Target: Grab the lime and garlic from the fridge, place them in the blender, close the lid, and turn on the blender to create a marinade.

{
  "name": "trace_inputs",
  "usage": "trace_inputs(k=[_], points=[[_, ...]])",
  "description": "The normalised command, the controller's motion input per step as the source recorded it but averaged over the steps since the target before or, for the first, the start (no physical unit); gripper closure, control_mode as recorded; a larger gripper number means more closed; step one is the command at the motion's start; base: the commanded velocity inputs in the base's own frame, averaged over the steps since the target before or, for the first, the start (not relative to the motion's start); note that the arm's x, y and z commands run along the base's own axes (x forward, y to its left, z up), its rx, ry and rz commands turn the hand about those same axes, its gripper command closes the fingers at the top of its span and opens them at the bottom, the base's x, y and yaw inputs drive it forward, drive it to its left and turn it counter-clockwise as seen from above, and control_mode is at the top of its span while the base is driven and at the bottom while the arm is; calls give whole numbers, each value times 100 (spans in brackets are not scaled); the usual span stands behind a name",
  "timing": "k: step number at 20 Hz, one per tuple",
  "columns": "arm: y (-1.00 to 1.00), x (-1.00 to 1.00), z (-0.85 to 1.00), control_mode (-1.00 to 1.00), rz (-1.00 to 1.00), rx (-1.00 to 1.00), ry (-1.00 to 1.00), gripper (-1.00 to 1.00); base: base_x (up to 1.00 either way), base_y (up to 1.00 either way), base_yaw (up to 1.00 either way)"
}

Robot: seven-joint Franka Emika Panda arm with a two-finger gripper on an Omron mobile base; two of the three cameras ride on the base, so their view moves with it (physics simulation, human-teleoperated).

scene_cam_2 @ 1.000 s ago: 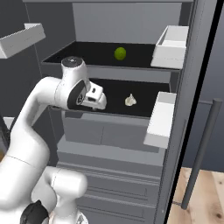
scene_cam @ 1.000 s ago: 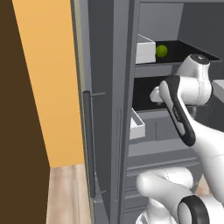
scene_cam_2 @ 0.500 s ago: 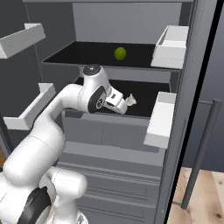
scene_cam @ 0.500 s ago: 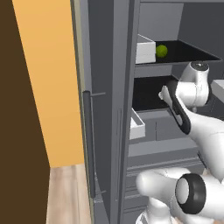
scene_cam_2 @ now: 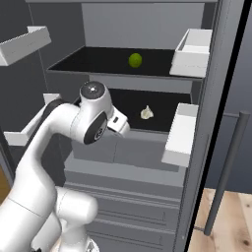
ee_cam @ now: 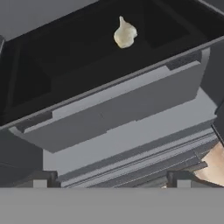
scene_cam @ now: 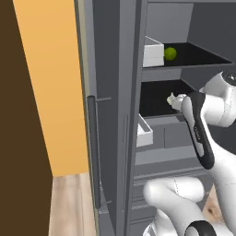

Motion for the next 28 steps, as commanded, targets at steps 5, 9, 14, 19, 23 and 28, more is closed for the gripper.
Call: trace_inputs(k=[5,9,14,19,23,28], points=[[67,-2,0,-100,34,12,0,-100,0,0,0],[78,-1,0,-100,34,1,2,-100,0,0,0],[85,-18,0,-100,27,0,3,-100,0,0,0],[78,-51,0,-100,20,0,0,-100,0,0,0],[66,-76,0,-100,12,0,0,-100,0,0,0],[-20,-43,3,-100,-5,-6,-2,-100,0,0,0]])
